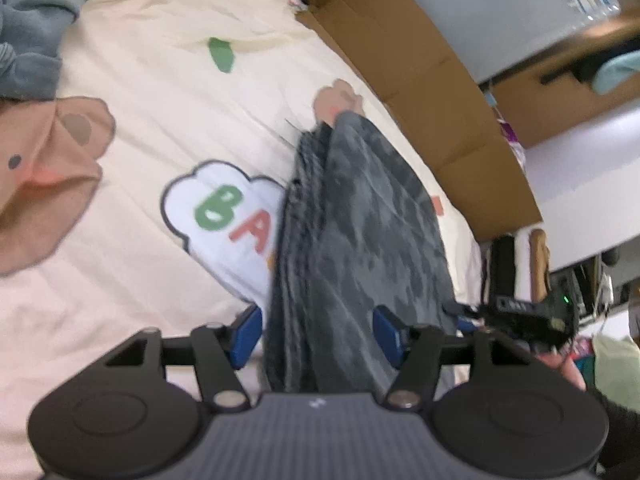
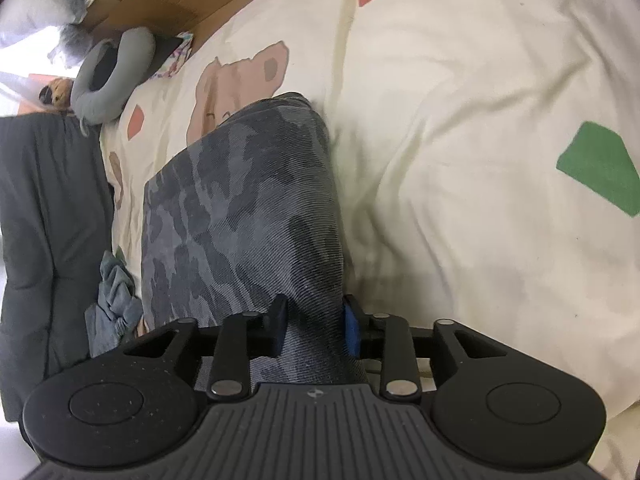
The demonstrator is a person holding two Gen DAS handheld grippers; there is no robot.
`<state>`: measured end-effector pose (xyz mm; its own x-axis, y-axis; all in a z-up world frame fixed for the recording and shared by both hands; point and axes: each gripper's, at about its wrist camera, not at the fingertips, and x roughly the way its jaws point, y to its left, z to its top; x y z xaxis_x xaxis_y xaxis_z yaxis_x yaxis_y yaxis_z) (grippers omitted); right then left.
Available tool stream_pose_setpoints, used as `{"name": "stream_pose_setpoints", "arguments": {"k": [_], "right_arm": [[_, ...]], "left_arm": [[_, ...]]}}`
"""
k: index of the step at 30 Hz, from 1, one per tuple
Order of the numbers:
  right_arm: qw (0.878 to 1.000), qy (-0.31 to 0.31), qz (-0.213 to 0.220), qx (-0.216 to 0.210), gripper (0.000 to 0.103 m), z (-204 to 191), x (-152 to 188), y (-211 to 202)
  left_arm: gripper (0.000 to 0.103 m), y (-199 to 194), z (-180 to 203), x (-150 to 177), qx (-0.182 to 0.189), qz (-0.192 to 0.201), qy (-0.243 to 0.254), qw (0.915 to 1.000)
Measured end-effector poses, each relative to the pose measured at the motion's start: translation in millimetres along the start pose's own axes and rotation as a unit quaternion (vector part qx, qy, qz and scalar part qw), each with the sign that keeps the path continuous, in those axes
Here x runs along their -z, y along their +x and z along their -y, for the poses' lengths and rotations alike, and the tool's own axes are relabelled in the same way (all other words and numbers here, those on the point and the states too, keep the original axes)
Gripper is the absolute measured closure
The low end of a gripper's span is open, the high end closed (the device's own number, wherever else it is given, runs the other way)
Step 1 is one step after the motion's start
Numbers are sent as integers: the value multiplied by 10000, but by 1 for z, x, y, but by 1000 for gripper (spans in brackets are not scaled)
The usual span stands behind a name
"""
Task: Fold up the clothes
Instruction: 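Close the left tool on the pants edge beside the right tool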
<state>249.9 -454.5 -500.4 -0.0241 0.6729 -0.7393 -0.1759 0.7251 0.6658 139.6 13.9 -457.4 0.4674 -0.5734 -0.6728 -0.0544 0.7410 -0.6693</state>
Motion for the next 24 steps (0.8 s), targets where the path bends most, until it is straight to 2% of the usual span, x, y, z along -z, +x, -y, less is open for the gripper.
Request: {"name": "stream_pose_setpoints", "arguments": {"k": [2, 7, 13, 24], "right_arm": [[10000, -30, 41, -32, 51, 0, 0, -1], [10000, -13, 74, -26, 40, 2, -2, 3], [9992, 161, 276, -258, 34, 9, -7, 0], [9973, 66, 533, -496, 35, 1, -25, 17]], "left_arm": [[35, 8, -2, -8, 28, 4, -72, 10000], [31, 37, -2, -25, 85, -115, -126, 9998], [30, 66, -7, -40, 236, -127, -383, 9989], [29, 100, -10, -63, 324, -242, -410, 9983]]}}
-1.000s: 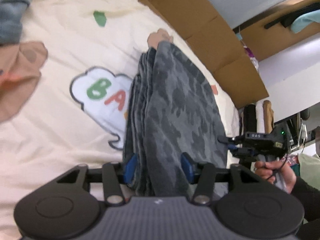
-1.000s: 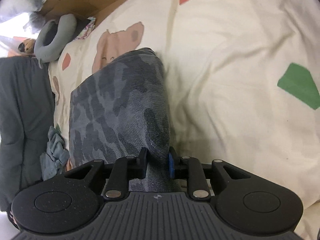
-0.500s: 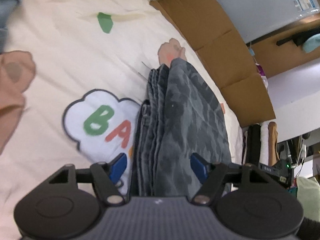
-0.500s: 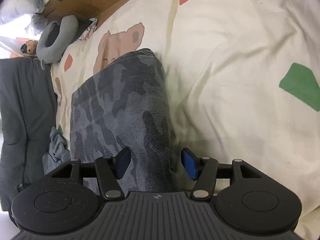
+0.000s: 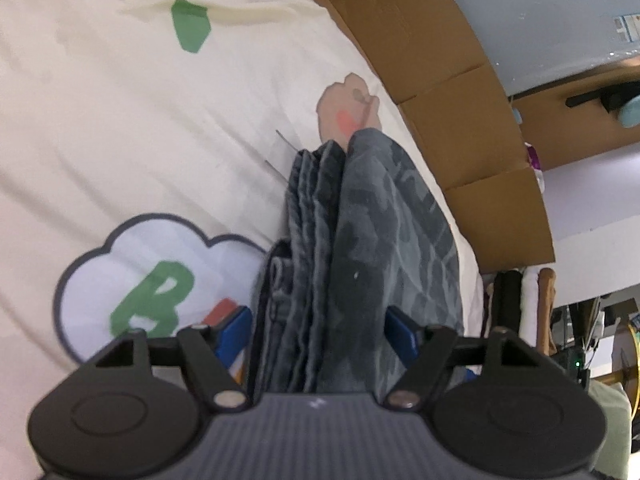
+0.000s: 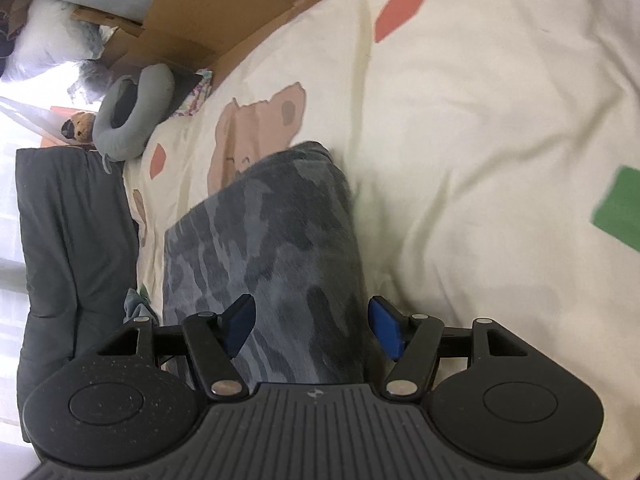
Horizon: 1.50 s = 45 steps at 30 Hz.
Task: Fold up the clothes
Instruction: 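Close the left tool on the pants edge beside the right tool, then lift the folded pants off the duvet with both tools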
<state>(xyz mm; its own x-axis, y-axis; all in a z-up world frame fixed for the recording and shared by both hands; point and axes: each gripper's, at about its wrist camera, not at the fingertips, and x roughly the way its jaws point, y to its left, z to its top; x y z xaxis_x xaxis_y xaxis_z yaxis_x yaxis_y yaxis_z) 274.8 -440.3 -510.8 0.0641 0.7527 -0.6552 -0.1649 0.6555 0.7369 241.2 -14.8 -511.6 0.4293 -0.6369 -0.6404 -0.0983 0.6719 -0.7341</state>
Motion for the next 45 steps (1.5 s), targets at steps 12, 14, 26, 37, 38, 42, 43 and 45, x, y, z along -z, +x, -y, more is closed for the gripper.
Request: {"name": "stream_pose_setpoints", "arguments": {"k": [12, 14, 26, 37, 38, 42, 43, 45], "right_arm": [[9993, -371, 86, 41, 55, -4, -34, 37], [9988, -462, 120, 77, 61, -7, -41, 41], [9980, -631, -34, -63, 55, -18, -49, 43], [9966, -409, -553, -450, 44, 1, -33, 50], [9964, -403, -568, -475, 44, 2, -31, 51], [9956, -528, -569, -517, 52, 0, -27, 52], [9955, -605, -547, -473, 60, -2, -28, 50], [9957, -611, -495, -491, 71, 0, -30, 46]], "left_arm": [[54, 14, -7, -10, -34, -177, -104, 9998], [60, 12, -9, -8, -15, -168, -174, 9997], [52, 7, -13, -13, 170, -268, -236, 9992], [39, 17, -19, -22, 586, -540, -154, 9967], [39, 18, -16, -22, 562, -551, -107, 9968], [52, 10, -1, -17, 395, -509, 257, 9976], [57, 8, 3, -16, 354, -483, 360, 9976], [63, 2, 5, -16, 390, -439, 470, 9972]]}}
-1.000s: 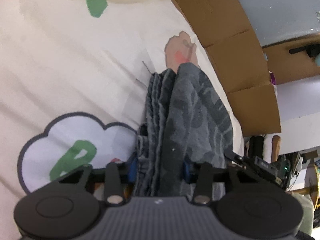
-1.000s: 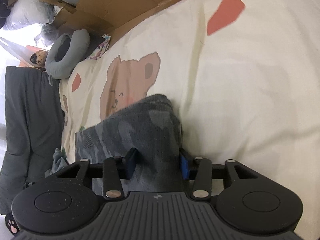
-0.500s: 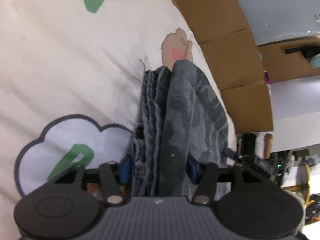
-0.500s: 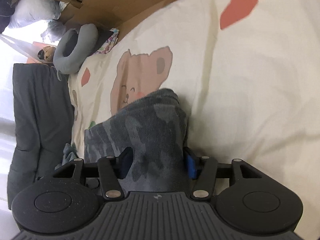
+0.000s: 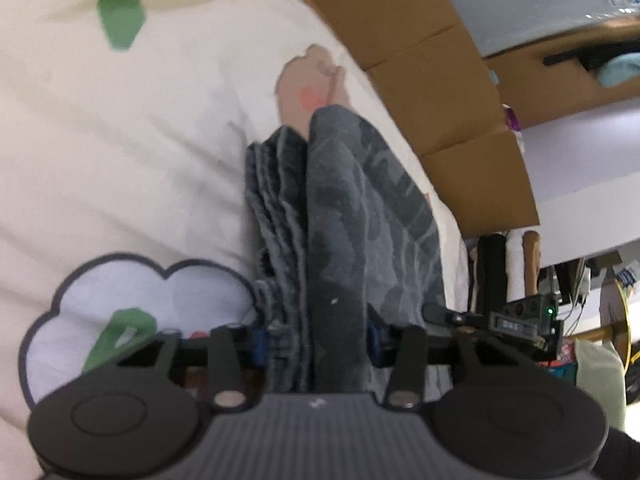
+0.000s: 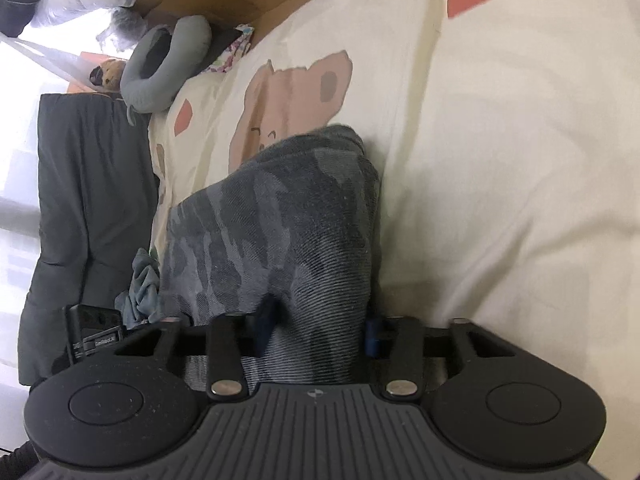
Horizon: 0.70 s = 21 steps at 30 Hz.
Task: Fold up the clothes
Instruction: 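Lift the folded pants off the duvet with both tools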
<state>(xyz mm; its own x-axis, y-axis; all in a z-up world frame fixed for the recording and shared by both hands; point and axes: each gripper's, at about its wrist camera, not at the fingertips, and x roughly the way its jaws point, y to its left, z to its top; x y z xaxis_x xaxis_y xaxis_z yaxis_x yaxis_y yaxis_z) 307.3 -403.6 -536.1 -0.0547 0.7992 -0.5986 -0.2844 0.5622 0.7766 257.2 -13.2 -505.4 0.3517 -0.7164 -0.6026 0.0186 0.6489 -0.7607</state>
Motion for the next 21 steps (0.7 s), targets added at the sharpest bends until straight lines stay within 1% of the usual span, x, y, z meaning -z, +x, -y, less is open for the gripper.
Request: {"name": "stream_pose_setpoints", "arguments": {"k": [2, 5, 8, 10, 15, 18, 19, 20, 21], "right_arm": [[9999, 72, 40, -105, 79, 3, -1, -6], [9998, 107, 76, -177, 81, 2, -1, -12], [9998, 105, 115, -143, 82, 2, 1, -17], [9997, 124, 136, -137, 82, 4, 1, -22], [9997, 165, 126, -84, 83, 7, 3, -30], [9998, 164, 96, 14, 82, 8, 2, -27], [9998, 171, 87, 51, 82, 8, 2, -26], [9998, 180, 78, 89, 78, 7, 1, -24], [9997, 190, 68, 127, 77, 7, 1, -22]], "left_arm": [[66, -5, 1, 0, 66, 43, 67, 9999], [66, -6, 5, -1, 98, 102, 120, 9998], [66, -6, 13, -3, 106, 129, 251, 9995], [68, -5, 22, -4, 75, 153, 378, 9991], [68, 4, 35, -6, 135, 231, 550, 9981], [68, 15, 25, -10, 39, 174, 418, 9990], [66, 18, 21, -11, 6, 149, 376, 9992], [64, 21, 17, -12, -2, 121, 350, 9993], [60, 22, 14, -13, 10, 91, 305, 9995]]}}
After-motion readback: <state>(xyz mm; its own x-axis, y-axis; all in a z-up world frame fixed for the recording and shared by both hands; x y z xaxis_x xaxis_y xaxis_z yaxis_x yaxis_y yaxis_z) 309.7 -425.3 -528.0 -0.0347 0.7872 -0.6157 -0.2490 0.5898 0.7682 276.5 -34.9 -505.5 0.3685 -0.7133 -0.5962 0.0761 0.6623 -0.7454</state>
